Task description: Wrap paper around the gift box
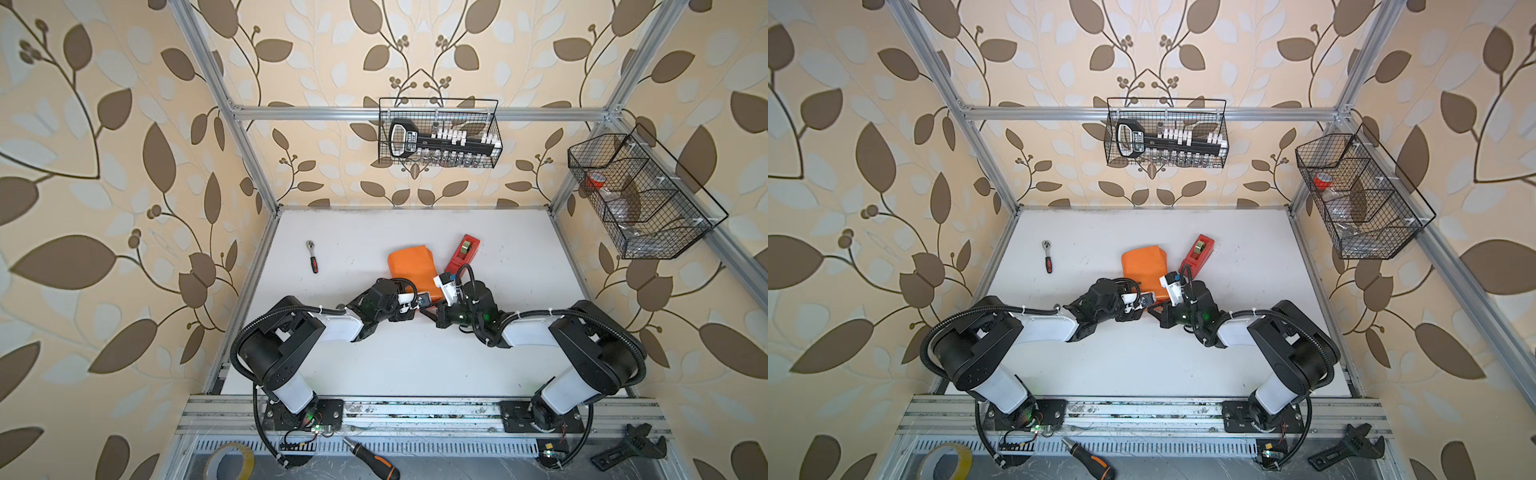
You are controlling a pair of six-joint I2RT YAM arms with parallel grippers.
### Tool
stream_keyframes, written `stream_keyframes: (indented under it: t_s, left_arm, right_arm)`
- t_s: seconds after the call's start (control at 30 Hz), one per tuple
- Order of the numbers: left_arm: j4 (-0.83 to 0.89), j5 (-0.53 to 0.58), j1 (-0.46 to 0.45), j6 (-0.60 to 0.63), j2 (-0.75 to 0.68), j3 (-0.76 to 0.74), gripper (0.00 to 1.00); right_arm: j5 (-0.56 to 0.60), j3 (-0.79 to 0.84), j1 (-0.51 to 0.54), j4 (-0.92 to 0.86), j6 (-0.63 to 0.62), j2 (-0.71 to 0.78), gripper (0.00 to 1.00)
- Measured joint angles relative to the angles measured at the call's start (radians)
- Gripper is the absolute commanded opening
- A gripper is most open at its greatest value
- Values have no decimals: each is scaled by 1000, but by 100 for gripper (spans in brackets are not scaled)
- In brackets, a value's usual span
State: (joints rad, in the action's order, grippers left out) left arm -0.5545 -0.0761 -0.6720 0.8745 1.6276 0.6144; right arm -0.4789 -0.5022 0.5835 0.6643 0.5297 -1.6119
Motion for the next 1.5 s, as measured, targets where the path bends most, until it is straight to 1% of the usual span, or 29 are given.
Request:
stream_keyframes:
  t_s: [1.5]
  left_arm:
    - [3,1,8,-2,7,11,73]
  right_arm:
    - [27,-25,-41,14,12,-36,0]
